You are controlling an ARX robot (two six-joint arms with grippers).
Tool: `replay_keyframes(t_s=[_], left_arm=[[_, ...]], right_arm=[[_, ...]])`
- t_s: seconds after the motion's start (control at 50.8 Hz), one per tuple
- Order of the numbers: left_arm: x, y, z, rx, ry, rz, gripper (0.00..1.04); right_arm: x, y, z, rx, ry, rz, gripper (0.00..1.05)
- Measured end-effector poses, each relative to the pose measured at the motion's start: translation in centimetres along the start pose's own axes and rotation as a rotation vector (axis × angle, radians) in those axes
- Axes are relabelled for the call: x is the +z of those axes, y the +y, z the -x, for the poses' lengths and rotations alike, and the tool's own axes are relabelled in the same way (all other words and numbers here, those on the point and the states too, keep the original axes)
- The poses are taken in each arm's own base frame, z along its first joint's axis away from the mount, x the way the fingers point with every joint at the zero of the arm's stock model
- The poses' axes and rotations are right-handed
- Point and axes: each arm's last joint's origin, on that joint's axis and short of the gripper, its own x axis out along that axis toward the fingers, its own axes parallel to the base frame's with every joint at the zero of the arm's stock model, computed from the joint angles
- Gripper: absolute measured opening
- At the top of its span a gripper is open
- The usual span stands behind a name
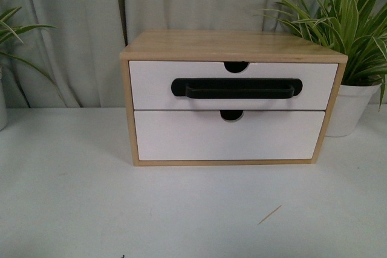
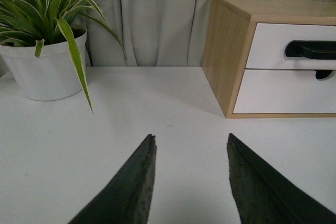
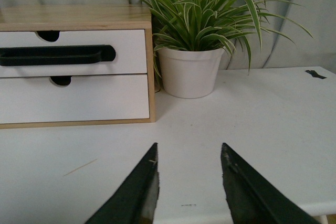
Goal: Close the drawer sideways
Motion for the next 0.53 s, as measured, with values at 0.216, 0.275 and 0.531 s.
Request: replay_keyframes(t_s=[0.216, 0.275, 0.531], left_arm=[[0.00, 0.00, 0.00, 0.000, 0.000, 0.000, 0.84], [0.00, 0.00, 0.00, 0.000, 0.000, 0.000, 0.93], [0.00, 0.00, 0.00, 0.000, 0.000, -0.001, 0.99]], right_arm=[[0.00, 0.00, 0.00, 0.000, 0.000, 0.000, 0.79], [0.00, 0.00, 0.00, 0.000, 0.000, 0.000, 0.87], [0.00, 0.00, 0.00, 0.000, 0.000, -0.002, 0.96]])
